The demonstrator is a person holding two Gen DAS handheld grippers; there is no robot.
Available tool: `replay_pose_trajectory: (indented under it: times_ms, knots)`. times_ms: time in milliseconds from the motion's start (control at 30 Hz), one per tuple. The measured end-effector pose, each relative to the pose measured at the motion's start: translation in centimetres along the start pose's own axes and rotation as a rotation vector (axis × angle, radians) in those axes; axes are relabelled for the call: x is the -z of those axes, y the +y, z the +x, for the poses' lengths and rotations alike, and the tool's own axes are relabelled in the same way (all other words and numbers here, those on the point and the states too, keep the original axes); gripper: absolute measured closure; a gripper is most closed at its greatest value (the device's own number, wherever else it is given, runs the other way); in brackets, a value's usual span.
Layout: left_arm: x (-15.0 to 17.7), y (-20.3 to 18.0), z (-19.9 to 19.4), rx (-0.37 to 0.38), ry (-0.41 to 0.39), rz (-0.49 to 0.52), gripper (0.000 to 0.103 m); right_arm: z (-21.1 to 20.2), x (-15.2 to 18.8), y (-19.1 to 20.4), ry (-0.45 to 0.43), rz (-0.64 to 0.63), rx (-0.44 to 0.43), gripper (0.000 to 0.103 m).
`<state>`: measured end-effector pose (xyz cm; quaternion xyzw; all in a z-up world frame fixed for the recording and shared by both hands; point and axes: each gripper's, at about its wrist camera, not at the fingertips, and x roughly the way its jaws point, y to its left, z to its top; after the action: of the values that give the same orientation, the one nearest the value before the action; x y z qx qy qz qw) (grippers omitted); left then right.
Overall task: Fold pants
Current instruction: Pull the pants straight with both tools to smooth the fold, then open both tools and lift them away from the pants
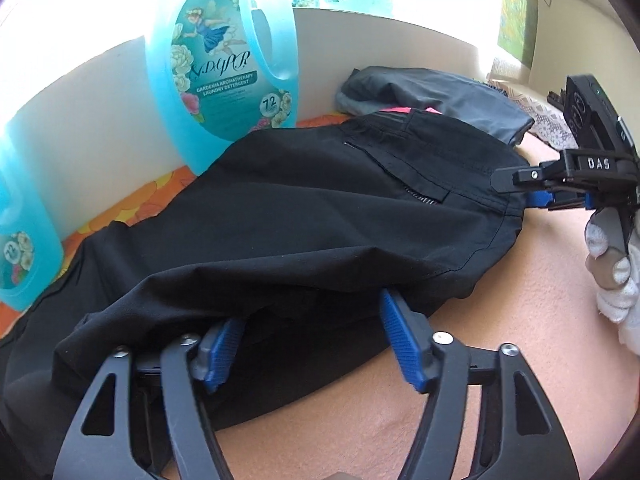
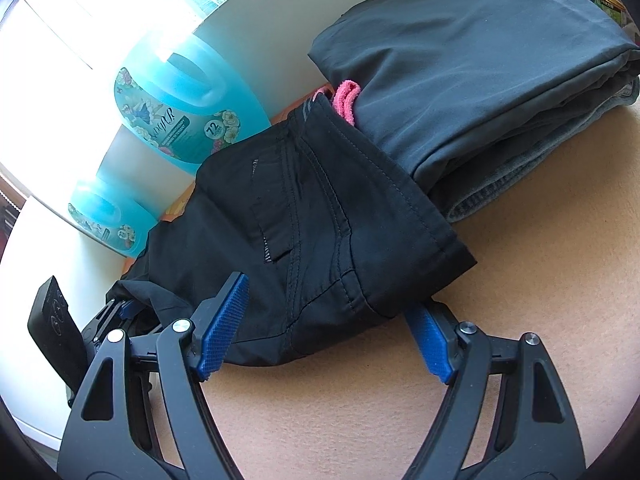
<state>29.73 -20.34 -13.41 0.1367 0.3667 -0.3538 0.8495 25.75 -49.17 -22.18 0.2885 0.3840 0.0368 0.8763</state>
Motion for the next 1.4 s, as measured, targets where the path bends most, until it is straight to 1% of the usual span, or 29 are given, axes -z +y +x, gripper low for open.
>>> replay_pose_trajectory:
  times_ms: [33, 67, 100, 133, 200, 233, 267, 300, 333, 400, 467, 533, 633, 733, 800, 900, 1033, 1100, 1167, 1200, 1233, 1267, 1300, 1367, 1400]
  knots:
    - [0.1, 0.3, 0.2, 0.028, 0.013, -0.021, 0.09, 0.0, 0.0, -0.1, -0.005, 0.001, 0.0, 0.023]
    - [0.3, 0.5, 0.5, 0.041, 0.036, -0.039, 0.096, 0.0, 0.0, -0.1, -0.008, 0.004, 0.002, 0.024]
    - [0.6, 0.5, 0.6, 0.056, 0.049, -0.051, 0.096, 0.0, 0.0, -0.1, -0.01, 0.006, 0.004, 0.028]
    - [0.7, 0.6, 0.4, 0.07, 0.046, -0.059, 0.096, 0.1, 0.0, -0.1, -0.011, 0.008, 0.006, 0.03]
    - [0.8, 0.5, -0.3, 0.082, 0.031, -0.072, 0.096, 0.1, 0.0, -0.3, -0.016, 0.014, 0.014, 0.039]
    - [1.1, 0.3, -0.7, 0.089, 0.026, -0.074, 0.097, 0.1, -0.1, -0.4, -0.016, 0.019, 0.014, 0.047]
    - [1.2, 0.2, -1.2, 0.094, 0.018, -0.076, 0.097, 0.0, -0.1, -0.6, -0.016, 0.027, 0.016, 0.053]
    - [1.4, 0.0, -1.7, 0.108, 0.015, -0.073, 0.097, -0.1, -0.1, -0.9, -0.019, 0.034, 0.014, 0.064]
    - [1.6, -0.3, -2.2, 0.115, 0.013, -0.066, 0.097, -0.2, -0.2, -1.1, -0.02, 0.044, 0.0, 0.067]
    - [2.0, -0.7, -3.3, 0.134, 0.022, -0.055, 0.097, -0.6, -0.2, -1.3, -0.029, 0.053, -0.014, 0.079]
    - [2.7, -1.1, -4.5, 0.162, 0.032, -0.05, 0.097, -1.1, -0.3, -0.9, -0.049, 0.034, -0.011, 0.084]
    - [3.3, -1.3, -5.2, 0.188, 0.054, -0.05, 0.097, -1.8, -0.3, -0.2, -0.083, 0.005, -0.001, 0.085]
    - [4.4, -1.3, -5.3, 0.218, 0.092, -0.07, 0.097, -2.2, -0.4, 0.1, -0.125, 0.003, 0.018, 0.086]
    - [5.4, -1.7, -5.0, 0.214, 0.128, -0.054, 0.097, -1.8, -0.1, 0.7, -0.144, -0.047, 0.089, 0.086]
    - [5.7, -1.7, -4.9, 0.212, 0.135, -0.061, 0.097, -1.3, 0.1, 0.8, -0.142, -0.061, 0.123, 0.086]
    - [6.0, -1.7, -5.3, 0.215, 0.135, -0.076, 0.097, -0.9, 0.0, 0.5, -0.13, -0.055, 0.134, 0.086]
    - [6.5, -1.7, -7.5, 0.192, 0.106, -0.068, 0.096, -0.7, 0.0, 0.5, -0.126, -0.079, 0.178, 0.087]
    - [7.0, -1.3, -9.1, 0.164, 0.087, -0.072, 0.096, -0.7, 0.1, 0.5, -0.125, -0.081, 0.192, 0.086]
    - [7.7, -0.4, -11.0, 0.106, 0.061, -0.072, 0.095, -1.0, 0.2, 1.0, -0.133, -0.105, 0.225, 0.084]
    - [8.1, 0.4, -12.0, 0.079, 0.048, -0.085, 0.092, -1.3, 0.4, 1.3, -0.146, -0.124, 0.252, 0.079]
    - [8.5, 1.5, -12.9, 0.059, 0.034, -0.107, 0.091, -1.8, 0.6, 1.5, -0.163, -0.14, 0.278, 0.075]
    - [9.0, 2.6, -13.8, 0.04, 0.022, -0.133, 0.091, -2.5, 0.8, 1.8, -0.187, -0.153, 0.307, 0.065]
    - [9.6, 3.8, -14.7, 0.011, 0.01, -0.16, 0.09, -3.2, 1.1, 2.3, -0.214, -0.175, 0.324, 0.063]
    - [10.7, 6.5, -16.7, -0.055, -0.018, -0.223, 0.083, -4.5, 1.5, 3.3, -0.241, -0.223, 0.333, 0.063]
    - [11.3, 7.9, -17.6, -0.089, -0.031, -0.258, 0.074, -5.2, 1.8, 4.0, -0.256, -0.253, 0.327, 0.063]
